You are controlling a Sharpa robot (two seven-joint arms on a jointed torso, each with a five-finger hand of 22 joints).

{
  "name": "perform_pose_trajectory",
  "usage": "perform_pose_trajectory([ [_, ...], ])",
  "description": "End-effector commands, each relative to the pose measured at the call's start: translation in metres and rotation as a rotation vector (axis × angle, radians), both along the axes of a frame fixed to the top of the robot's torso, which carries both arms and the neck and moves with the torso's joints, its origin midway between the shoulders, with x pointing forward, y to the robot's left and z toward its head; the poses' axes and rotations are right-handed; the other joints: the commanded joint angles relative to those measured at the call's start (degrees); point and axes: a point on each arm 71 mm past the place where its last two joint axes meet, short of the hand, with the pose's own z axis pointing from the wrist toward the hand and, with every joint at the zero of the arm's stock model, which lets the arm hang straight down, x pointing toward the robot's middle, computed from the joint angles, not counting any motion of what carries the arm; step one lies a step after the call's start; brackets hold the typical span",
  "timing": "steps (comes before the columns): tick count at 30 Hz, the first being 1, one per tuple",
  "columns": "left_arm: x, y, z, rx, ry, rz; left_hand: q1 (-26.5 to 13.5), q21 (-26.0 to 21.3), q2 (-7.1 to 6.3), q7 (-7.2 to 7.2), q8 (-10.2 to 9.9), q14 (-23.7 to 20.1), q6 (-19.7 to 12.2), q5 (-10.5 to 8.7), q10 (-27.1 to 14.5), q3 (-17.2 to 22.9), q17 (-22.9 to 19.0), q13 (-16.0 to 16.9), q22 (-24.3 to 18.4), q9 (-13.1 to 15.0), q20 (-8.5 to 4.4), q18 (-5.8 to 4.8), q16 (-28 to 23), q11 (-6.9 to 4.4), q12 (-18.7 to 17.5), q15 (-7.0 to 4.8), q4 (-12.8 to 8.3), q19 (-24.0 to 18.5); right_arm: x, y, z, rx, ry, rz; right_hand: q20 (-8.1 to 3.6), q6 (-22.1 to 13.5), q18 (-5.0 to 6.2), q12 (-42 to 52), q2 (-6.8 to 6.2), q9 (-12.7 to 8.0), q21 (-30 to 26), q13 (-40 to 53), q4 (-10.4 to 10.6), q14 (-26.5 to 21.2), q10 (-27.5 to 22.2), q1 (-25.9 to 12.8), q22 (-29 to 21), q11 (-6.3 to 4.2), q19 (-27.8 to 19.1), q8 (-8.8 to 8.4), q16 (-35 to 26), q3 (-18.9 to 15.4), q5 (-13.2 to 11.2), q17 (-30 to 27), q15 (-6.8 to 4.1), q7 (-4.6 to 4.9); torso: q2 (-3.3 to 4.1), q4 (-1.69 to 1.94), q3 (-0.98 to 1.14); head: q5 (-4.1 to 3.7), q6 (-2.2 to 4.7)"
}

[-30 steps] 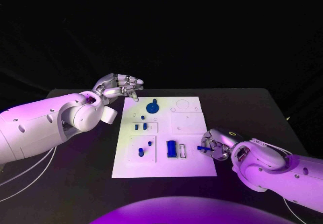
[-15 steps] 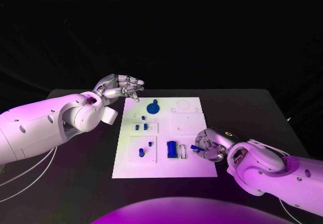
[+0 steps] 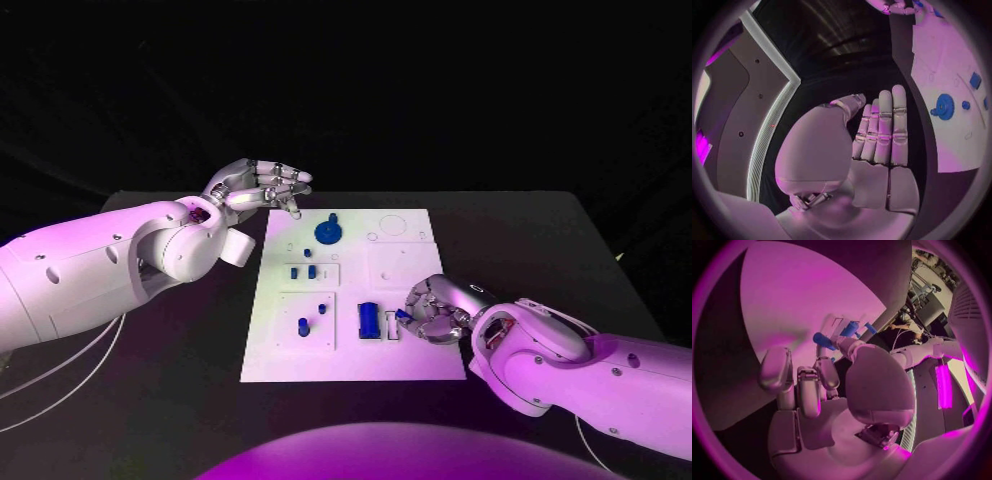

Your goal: Assemble the parts on the task board

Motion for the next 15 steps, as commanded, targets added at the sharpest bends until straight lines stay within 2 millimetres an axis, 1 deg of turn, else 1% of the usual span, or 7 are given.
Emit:
perform_pose_trajectory([
  [1, 0.0, -0.003, 0.001, -0.015, -0.002, -0.017, -0.6, -0.31, -0.04, -0.07, 0.07, -0.07, -0.35, 0.19, -0.31, -0.03, 0.09, 0.06, -0.08, -0.08, 0.18, 0.31, -0.21, 0.1, -0.15, 0.1, -0.38, 0.08, 0.0, 0.002, -0.006, 0.01, 0.055, -0.005, -0.08, 1.65, -0.89, 0.63, -0.17, -0.13, -0.18, 0.57, 1.28, 5.66, 0.57, -1.55, 4.88, -0.14, 0.34, 0.37, 0.03, -1.15, -0.39, 12.62, -0.44, -0.95, 0.02, -0.01, 0.03, -0.05, -0.01],
  [4, 0.0, -0.003, 0.001, -0.015, -0.002, -0.018, -0.6, -0.31, -0.04, -0.07, 0.07, -0.07, -0.35, 0.19, -0.31, -0.03, 0.09, 0.06, -0.08, -0.08, 0.18, 0.31, -0.21, 0.1, -0.15, 0.1, -0.38, 0.08, 0.001, 0.004, -0.008, 0.002, 0.064, -0.001, -0.13, 1.94, -0.91, 1.09, -0.07, -0.2, -0.09, 0.96, 1.81, 5.67, 0.87, -2.26, 4.94, -0.21, 0.4, 0.39, 0.05, -1.69, -0.24, 12.68, -0.51, -1.03, 0.04, 0.0, 0.06, -0.02, 0.0],
  [7, 0.0, -0.004, 0.001, -0.015, -0.001, -0.019, -0.6, -0.31, -0.04, -0.07, 0.07, -0.07, -0.35, 0.19, -0.31, -0.03, 0.09, 0.06, -0.08, -0.08, 0.18, 0.31, -0.21, 0.1, -0.15, 0.1, -0.38, 0.08, 0.001, 0.007, -0.011, -0.005, 0.075, 0.006, -0.25, 2.56, -0.9, 2.08, 0.05, -0.3, -0.2, 1.78, 2.83, 5.65, 1.51, -3.5, 4.97, -0.37, 0.46, 0.49, 0.0, -2.78, -0.28, 12.57, -0.64, -1.22, 0.02, -0.01, 0.07, -0.01, -0.06],
  [13, 0.0, -0.004, 0.001, -0.015, -0.001, -0.018, -0.74, -0.36, -0.07, -0.03, 0.04, -0.07, -0.48, 0.15, -0.37, -0.01, 0.12, 0.08, -0.11, -0.11, 0.19, 0.3, -0.22, 0.13, -0.12, 0.13, -0.45, 0.1, 0.001, 0.012, -0.013, -0.005, 0.08, 0.017, -0.3, 2.78, -0.91, 2.55, 0.27, -0.35, -0.19, 2.18, 3.33, 5.65, 1.81, -3.97, 5.0, -0.43, 0.49, 0.51, 0.0, -3.16, -0.35, 12.55, -0.7, -1.29, 0.06, -0.07, 0.1, 0.0, -0.13],
  [15, 0.0, -0.004, 0.001, -0.015, -0.001, -0.019, -0.74, -0.36, -0.08, -0.02, 0.01, -0.07, -0.54, 0.15, -0.39, 0.0, 0.12, 0.08, -0.12, -0.12, 0.19, 0.3, -0.22, 0.13, -0.12, 0.13, -0.47, 0.11, 0.001, 0.013, -0.014, -0.007, 0.08, 0.018, -0.32, 2.89, -0.91, 2.66, 0.38, -0.37, -0.18, 2.27, 3.51, 5.65, 1.88, -4.12, 5.02, -0.45, 0.51, 0.53, 0.0, -3.27, -0.35, 12.55, -0.72, -1.32, 0.01, -0.02, 0.05, 0.02, -0.15],
])
